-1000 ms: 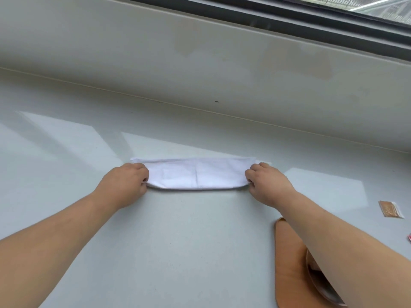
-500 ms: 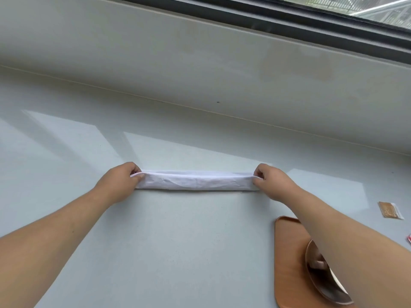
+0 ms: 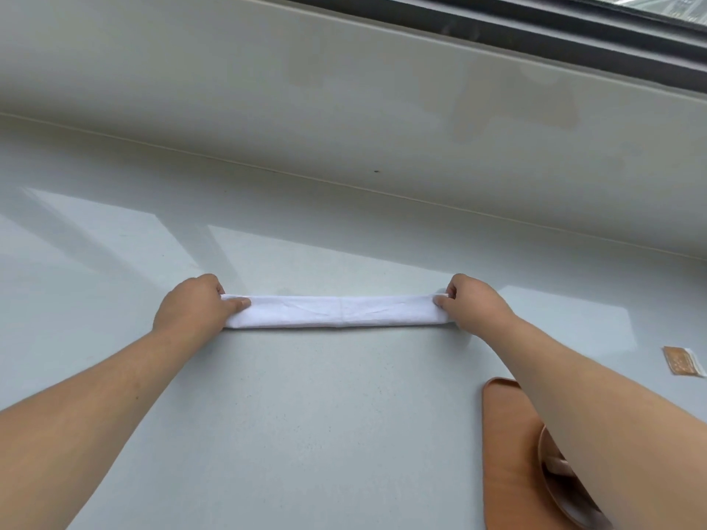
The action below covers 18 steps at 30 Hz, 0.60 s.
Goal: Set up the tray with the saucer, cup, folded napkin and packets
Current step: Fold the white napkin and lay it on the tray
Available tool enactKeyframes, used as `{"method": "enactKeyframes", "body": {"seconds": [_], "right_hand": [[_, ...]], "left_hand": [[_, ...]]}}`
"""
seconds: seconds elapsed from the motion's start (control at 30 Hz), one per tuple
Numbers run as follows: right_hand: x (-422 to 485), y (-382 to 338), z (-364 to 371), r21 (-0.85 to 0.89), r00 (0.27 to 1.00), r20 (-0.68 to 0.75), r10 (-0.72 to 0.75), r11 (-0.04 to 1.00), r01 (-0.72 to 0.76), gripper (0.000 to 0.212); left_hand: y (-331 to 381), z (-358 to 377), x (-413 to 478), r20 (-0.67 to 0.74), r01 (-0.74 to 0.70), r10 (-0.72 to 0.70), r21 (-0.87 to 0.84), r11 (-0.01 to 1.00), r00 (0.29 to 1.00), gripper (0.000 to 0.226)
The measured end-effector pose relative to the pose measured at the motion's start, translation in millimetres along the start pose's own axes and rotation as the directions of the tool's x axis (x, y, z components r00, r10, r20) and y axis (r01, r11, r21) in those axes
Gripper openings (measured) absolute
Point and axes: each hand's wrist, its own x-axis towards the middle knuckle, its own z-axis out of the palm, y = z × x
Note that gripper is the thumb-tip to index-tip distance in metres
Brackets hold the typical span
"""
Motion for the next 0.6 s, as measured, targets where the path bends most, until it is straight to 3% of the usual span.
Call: {"method": "enactKeyframes", "body": {"seconds": [0.1, 0.23, 0.37, 0.47, 0.6], "right_hand": [[-3, -1, 4, -0.013, 0.996, -0.041, 0.085, 0.996, -0.086, 0.033], [-11, -7, 8, 0.035, 0.992, -0.035, 0.120, 0.992, -0.119, 0.035], [-18, -8, 10, 0.137, 0.991, -0.005, 0.133, 0.982, -0.131, 0.027], [-23, -5, 9, 0.258, 0.993, -0.015, 0.120, 0.960, -0.112, 0.030], [-32, 1, 2, 0.500, 0.993, 0.018, 0.121, 0.859, -0.114, 0.021]], "left_hand": [[3, -4, -3, 0.011, 0.109, -0.109, 0.042, 0.993, 0.994, 0.053], [8, -8, 1, 0.143, 0.085, -0.096, 0.079, 0.993, 0.985, 0.049], [11, -17, 1, 0.177, 0.098, -0.084, -0.072, 0.993, 0.981, 0.037], [18, -23, -8, 0.163, 0.142, -0.098, -0.286, 0.947, 0.982, 0.023], [52, -33, -27, 0.114, 0.090, -0.040, -0.485, 0.870, 0.993, 0.014]]}}
